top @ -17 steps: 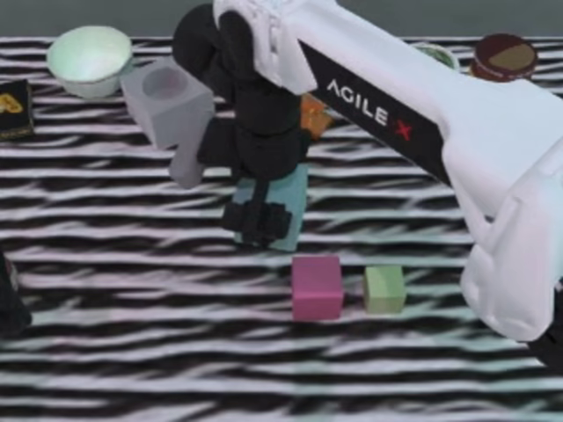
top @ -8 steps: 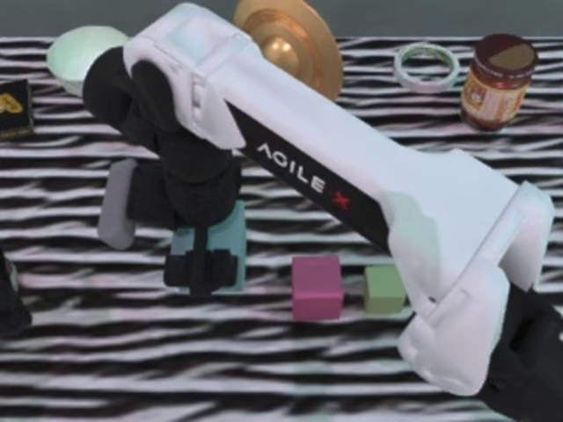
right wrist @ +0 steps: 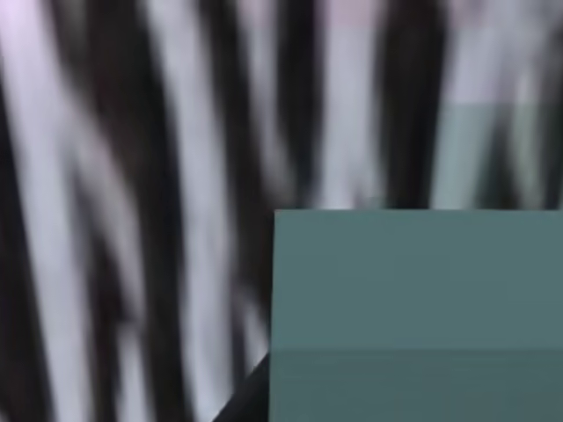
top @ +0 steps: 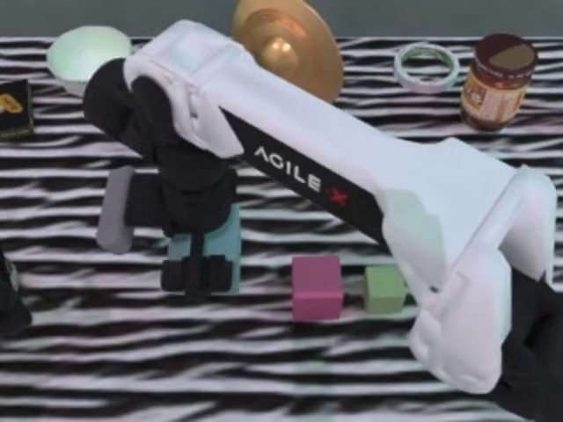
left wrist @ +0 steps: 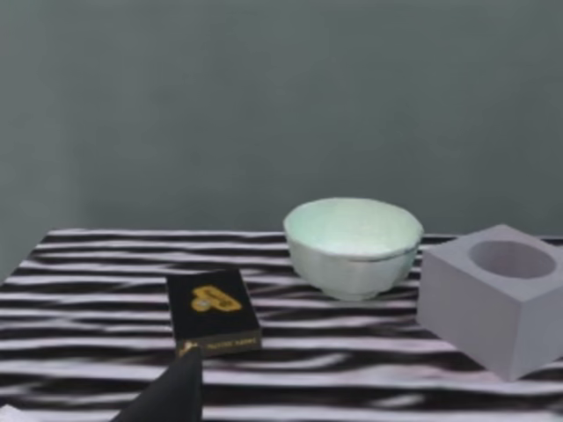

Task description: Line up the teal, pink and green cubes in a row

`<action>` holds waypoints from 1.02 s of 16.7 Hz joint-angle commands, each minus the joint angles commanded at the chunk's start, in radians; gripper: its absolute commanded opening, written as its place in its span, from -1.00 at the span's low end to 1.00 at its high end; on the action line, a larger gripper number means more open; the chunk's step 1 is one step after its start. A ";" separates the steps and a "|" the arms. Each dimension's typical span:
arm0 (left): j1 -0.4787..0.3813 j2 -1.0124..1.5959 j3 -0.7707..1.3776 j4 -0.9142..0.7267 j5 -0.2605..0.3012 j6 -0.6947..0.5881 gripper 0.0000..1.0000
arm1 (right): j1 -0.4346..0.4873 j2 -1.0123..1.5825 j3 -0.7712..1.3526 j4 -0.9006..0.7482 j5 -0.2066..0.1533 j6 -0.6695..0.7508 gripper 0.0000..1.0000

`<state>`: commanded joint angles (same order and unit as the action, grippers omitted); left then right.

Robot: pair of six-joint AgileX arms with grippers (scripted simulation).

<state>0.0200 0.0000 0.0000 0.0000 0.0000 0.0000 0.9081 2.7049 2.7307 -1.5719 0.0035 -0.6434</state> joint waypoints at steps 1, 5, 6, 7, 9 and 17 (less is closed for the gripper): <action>0.000 0.000 0.000 0.000 0.000 0.000 1.00 | 0.000 -0.013 -0.061 0.039 -0.001 0.001 -1.00; 0.000 0.000 0.000 0.000 0.000 0.000 1.00 | 0.001 -0.065 -0.301 0.198 -0.002 0.001 -1.00; 0.000 0.000 0.000 0.000 0.000 0.000 1.00 | 0.002 -0.076 -0.340 0.231 -0.002 0.001 -1.00; 0.000 0.000 0.000 0.000 0.000 0.000 1.00 | 0.003 -0.085 -0.369 0.257 -0.002 0.001 -1.00; 0.000 0.000 0.000 0.000 0.000 0.000 1.00 | 0.004 -0.093 -0.394 0.282 -0.002 0.000 -1.00; 0.000 0.000 0.000 0.000 0.000 0.000 1.00 | 0.004 -0.093 -0.394 0.282 -0.002 0.000 -0.25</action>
<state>0.0200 0.0000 0.0000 0.0000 0.0000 0.0000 0.9122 2.6122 2.3364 -1.2900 0.0018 -0.6433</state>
